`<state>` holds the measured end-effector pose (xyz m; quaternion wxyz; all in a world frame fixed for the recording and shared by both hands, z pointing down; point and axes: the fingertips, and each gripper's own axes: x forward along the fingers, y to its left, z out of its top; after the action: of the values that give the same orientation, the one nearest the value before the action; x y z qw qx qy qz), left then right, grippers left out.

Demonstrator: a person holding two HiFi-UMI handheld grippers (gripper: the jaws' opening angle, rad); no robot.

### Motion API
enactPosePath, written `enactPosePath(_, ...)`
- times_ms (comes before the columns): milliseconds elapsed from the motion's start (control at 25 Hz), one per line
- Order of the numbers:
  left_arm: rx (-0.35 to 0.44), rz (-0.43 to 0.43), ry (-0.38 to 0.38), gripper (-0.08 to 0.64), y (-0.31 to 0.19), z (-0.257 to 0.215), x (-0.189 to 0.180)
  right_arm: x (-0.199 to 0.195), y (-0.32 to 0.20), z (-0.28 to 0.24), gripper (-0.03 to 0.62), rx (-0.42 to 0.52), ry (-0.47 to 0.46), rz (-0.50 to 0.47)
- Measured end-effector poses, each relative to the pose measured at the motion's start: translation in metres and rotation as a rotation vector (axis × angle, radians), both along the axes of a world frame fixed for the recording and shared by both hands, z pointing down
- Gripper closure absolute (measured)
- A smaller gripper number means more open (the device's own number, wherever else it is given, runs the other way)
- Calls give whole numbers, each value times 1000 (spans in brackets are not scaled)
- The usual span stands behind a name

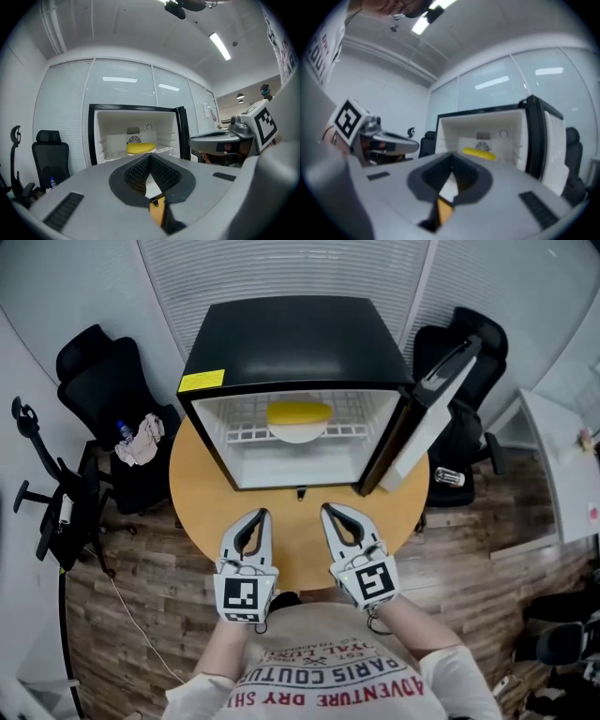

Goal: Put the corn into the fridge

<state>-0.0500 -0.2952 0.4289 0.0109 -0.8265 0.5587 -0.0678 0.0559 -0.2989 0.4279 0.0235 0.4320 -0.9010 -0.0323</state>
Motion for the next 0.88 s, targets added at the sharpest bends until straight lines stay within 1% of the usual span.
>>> enactPosePath(80,6,1,-1,532,4,-1,0,-1,7,-7,565,68,35,-2)
enactPosePath(280,38,25,-1,532,12,-6,6,-8,21,-19,565,132,19,-36)
enactPosePath(440,35,33,28,532,16,-6,10,-16,26,-20,565,118,2,-57)
enactPosePath(640,48,31,39,532,15,-10,7,-26,25,-28,565,104,-5,-76)
enactPosePath(880,59,39,14,532,11,-11,5,-26,18,-28,565,88,-8,-50)
